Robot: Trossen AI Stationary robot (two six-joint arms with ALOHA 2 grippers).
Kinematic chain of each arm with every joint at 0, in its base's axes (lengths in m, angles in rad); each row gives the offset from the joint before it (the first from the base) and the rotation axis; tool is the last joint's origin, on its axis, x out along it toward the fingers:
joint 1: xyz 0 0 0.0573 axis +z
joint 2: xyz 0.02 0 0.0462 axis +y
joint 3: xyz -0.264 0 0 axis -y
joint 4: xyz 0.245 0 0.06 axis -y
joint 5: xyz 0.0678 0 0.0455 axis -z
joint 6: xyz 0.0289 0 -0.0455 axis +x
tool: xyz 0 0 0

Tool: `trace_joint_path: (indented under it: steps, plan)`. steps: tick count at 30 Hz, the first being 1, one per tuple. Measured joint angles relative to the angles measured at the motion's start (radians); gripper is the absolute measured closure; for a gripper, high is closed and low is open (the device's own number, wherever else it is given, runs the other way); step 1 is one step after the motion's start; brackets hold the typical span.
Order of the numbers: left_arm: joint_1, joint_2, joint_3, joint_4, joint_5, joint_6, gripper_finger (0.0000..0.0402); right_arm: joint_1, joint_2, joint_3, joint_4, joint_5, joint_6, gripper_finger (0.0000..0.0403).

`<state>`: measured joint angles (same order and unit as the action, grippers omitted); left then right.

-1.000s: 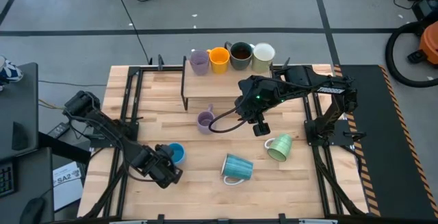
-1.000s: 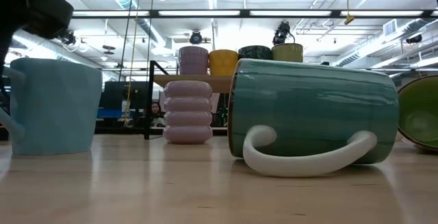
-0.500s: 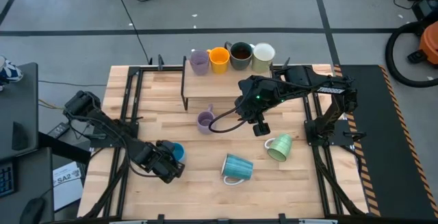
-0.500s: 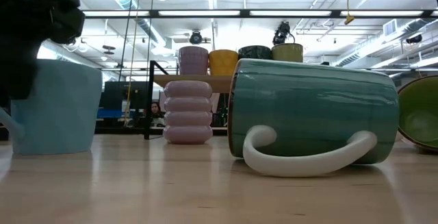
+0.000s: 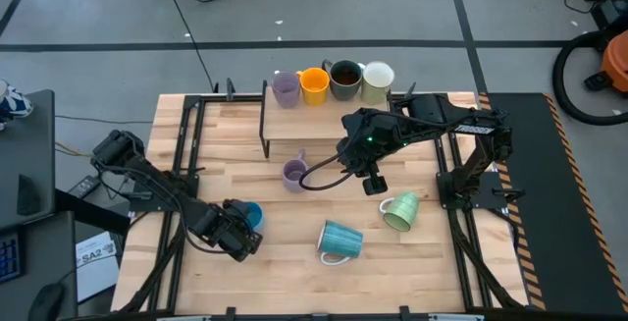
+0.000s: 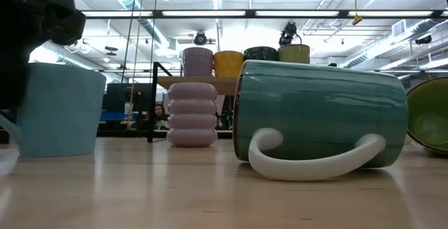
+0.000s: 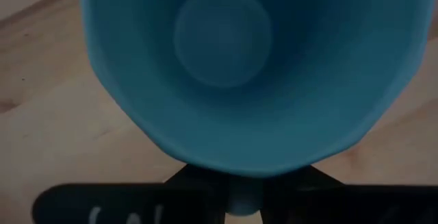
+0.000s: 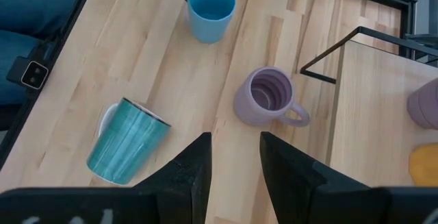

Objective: Place coffee mugs
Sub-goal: Put the light blue mug on the shelf

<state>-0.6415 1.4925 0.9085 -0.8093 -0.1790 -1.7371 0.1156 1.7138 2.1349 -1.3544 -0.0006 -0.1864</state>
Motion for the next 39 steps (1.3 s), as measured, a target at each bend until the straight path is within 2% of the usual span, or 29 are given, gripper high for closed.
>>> trace_joint_path:
  steps: [6, 9, 14, 20, 30, 39]
  plan:
    - [0.000, -0.002, 0.001, 0.004, 0.000, 0.056, 0.0348, 0.000, 0.000, 0.000, 0.000, 0.000, 0.000, 0.0272]
    - [0.007, -0.002, 0.021, -0.006, 0.004, 0.130, 0.0348, 0.000, 0.000, 0.000, 0.000, 0.000, 0.000, 0.0273]
    - [0.039, -0.002, 0.122, -0.052, 0.001, 0.301, 0.0349, 0.000, 0.000, 0.000, 0.000, 0.000, 0.000, 0.0272]
    - [0.107, -0.002, 0.300, -0.151, 0.000, 0.509, 0.0349, 0.000, 0.000, 0.000, -0.004, 0.000, 0.000, 0.0273]
    - [0.324, -0.003, 0.588, -0.291, -0.021, 0.891, 0.0349, 0.000, 0.000, 0.000, -0.044, 0.000, 0.000, 0.0272]
    - [0.579, -0.003, 0.740, -0.348, -0.019, 1.166, 0.0349, 0.000, 0.000, 0.000, -0.044, 0.000, 0.000, 0.0273]
